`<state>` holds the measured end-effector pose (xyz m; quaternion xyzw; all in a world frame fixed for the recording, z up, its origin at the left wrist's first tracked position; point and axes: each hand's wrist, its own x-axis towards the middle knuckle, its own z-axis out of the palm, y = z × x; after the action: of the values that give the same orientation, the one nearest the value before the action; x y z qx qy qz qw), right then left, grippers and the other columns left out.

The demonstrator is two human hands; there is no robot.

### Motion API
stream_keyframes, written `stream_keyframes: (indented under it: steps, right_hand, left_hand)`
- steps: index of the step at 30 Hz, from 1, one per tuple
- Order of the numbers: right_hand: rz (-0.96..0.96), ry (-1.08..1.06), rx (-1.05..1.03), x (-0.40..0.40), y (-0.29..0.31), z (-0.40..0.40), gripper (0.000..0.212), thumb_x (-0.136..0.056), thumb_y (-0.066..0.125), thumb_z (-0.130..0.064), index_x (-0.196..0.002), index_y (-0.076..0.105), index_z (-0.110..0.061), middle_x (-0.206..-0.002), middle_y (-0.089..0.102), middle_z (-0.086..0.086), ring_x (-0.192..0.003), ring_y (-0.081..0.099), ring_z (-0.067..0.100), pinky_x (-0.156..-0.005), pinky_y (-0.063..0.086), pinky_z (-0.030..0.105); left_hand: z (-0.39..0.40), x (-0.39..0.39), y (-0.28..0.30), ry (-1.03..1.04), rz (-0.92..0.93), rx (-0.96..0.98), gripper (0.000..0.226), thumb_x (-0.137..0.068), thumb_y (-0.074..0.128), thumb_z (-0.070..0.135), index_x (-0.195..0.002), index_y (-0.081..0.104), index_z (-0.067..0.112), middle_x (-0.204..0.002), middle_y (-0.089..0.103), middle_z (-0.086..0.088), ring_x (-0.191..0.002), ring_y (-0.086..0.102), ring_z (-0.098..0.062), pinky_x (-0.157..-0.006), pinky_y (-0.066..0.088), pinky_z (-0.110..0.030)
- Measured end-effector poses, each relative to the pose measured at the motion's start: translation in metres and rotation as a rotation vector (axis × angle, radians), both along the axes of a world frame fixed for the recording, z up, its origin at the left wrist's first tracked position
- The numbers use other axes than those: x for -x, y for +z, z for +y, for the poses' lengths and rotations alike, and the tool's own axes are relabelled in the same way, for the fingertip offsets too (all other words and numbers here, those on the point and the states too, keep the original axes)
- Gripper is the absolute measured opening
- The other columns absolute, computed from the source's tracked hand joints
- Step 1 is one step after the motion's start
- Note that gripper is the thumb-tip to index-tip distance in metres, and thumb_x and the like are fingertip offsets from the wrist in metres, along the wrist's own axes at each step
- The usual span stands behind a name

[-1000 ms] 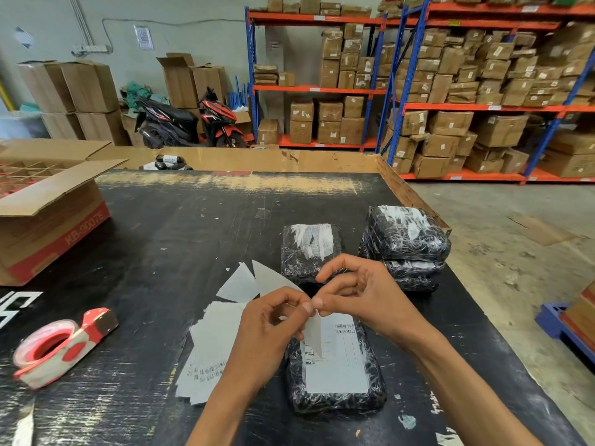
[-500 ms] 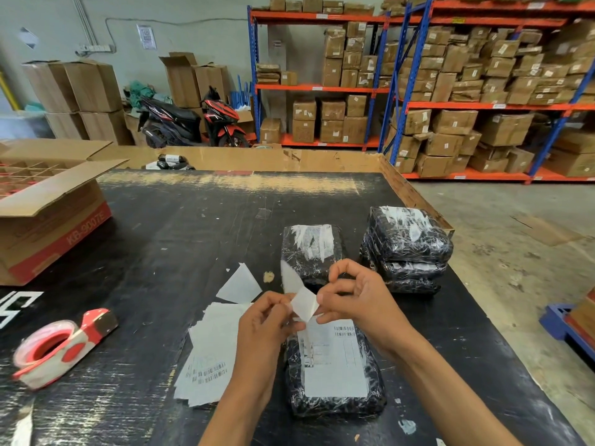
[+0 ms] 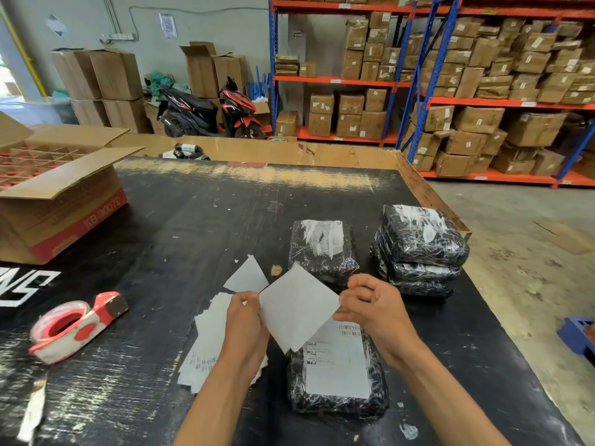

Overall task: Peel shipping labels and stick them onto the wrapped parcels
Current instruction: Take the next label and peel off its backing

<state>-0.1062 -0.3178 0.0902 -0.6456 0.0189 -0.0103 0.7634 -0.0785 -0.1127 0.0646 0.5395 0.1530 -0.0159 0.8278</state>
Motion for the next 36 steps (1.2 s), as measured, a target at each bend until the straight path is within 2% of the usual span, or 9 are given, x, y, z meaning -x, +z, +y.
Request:
stream_keyframes:
  steps: [3,7,12,16,19,25,27,31,36]
  right_hand:
    - [-0.010,-0.018,0.092,-0.008,0.000,-0.011,0.030,-0.086,0.069,0.007,-0.110,0.070,-0.010,-0.064,0.063,0.007,-0.065,0.069,0.020,-0.067,0.061,0.029]
    - [0.015,-0.088,0.205,-0.023,-0.002,-0.028,0.028,-0.089,0.063,0.008,-0.108,0.074,-0.009,-0.068,0.070,0.012,-0.057,0.066,0.017,-0.058,0.057,0.023]
    - [-0.006,-0.137,0.210,-0.035,-0.002,-0.050,0.031,-0.090,0.061,0.009,-0.103,0.074,-0.015,-0.063,0.065,0.007,-0.056,0.064,0.018,-0.057,0.059,0.026]
    - [-0.024,-0.112,0.172,-0.038,-0.004,-0.060,0.022,-0.091,0.064,0.006,-0.104,0.073,-0.009,-0.071,0.068,0.011,-0.062,0.069,0.022,-0.059,0.061,0.030]
    - [-0.033,-0.102,0.141,-0.038,-0.006,-0.064,0.019,-0.090,0.065,0.008,-0.102,0.072,-0.005,-0.078,0.068,0.017,-0.065,0.071,0.024,-0.058,0.062,0.031]
    - [-0.060,-0.050,0.138,-0.040,-0.006,-0.065,0.019,-0.087,0.072,-0.002,-0.105,0.077,-0.008,-0.081,0.066,0.015,-0.076,0.073,0.021,-0.067,0.063,0.028]
    - [-0.047,-0.017,0.115,-0.041,-0.004,-0.063,0.020,-0.084,0.076,-0.010,-0.104,0.079,-0.009,-0.085,0.067,0.026,-0.080,0.074,0.023,-0.071,0.063,0.028]
    - [-0.032,0.057,0.128,-0.043,-0.002,-0.058,0.017,-0.089,0.072,-0.001,-0.097,0.081,-0.014,-0.091,0.071,0.028,-0.087,0.075,0.023,-0.074,0.063,0.030]
    - [-0.033,0.139,0.159,-0.045,0.000,-0.052,0.024,-0.091,0.068,0.004,-0.096,0.082,-0.015,-0.080,0.070,0.005,-0.084,0.074,0.017,-0.077,0.063,0.032]
  left_hand:
    - [0.006,-0.008,0.003,-0.058,-0.046,0.053,0.028,-0.104,0.039,0.006,-0.080,0.051,0.012,-0.061,0.060,0.005,-0.051,0.054,-0.007,-0.046,0.045,-0.020]
    - [0.017,-0.020,0.003,-0.241,-0.062,0.115,0.020,-0.101,0.048,0.009,-0.104,0.067,0.006,-0.100,0.076,-0.007,-0.084,0.072,-0.015,-0.067,0.059,-0.024]
    - [0.028,-0.029,-0.013,-0.503,0.002,-0.118,0.023,-0.098,0.051,0.000,-0.111,0.070,0.001,-0.111,0.075,-0.015,-0.102,0.072,-0.022,-0.078,0.060,-0.025]
    - [0.035,-0.045,-0.014,-0.255,0.076,-0.193,0.025,-0.096,0.052,-0.005,-0.089,0.075,0.001,-0.093,0.079,-0.010,-0.078,0.076,-0.016,-0.066,0.060,-0.022]
    - [0.047,-0.060,-0.018,-0.096,0.122,-0.166,0.021,-0.093,0.052,-0.006,-0.087,0.072,-0.004,-0.084,0.078,-0.011,-0.067,0.075,-0.016,-0.061,0.060,-0.022]
    - [0.068,-0.088,-0.035,0.322,0.197,-0.171,0.008,-0.084,0.060,-0.007,-0.081,0.068,-0.006,-0.082,0.070,-0.018,-0.069,0.071,-0.023,-0.079,0.060,-0.034]
    - [0.070,-0.094,-0.040,0.413,0.220,-0.209,0.011,-0.084,0.059,-0.006,-0.080,0.067,-0.001,-0.081,0.070,-0.018,-0.064,0.072,-0.023,-0.078,0.059,-0.035]
    - [0.067,-0.106,-0.047,0.508,0.259,-0.338,0.014,-0.086,0.059,-0.005,-0.080,0.068,0.004,-0.086,0.068,-0.010,-0.053,0.068,-0.018,-0.057,0.059,-0.023]
    - [0.057,-0.119,-0.054,0.406,0.278,-0.425,0.015,-0.087,0.066,-0.002,-0.100,0.072,-0.003,-0.101,0.063,-0.014,-0.078,0.070,-0.035,-0.076,0.057,-0.033]
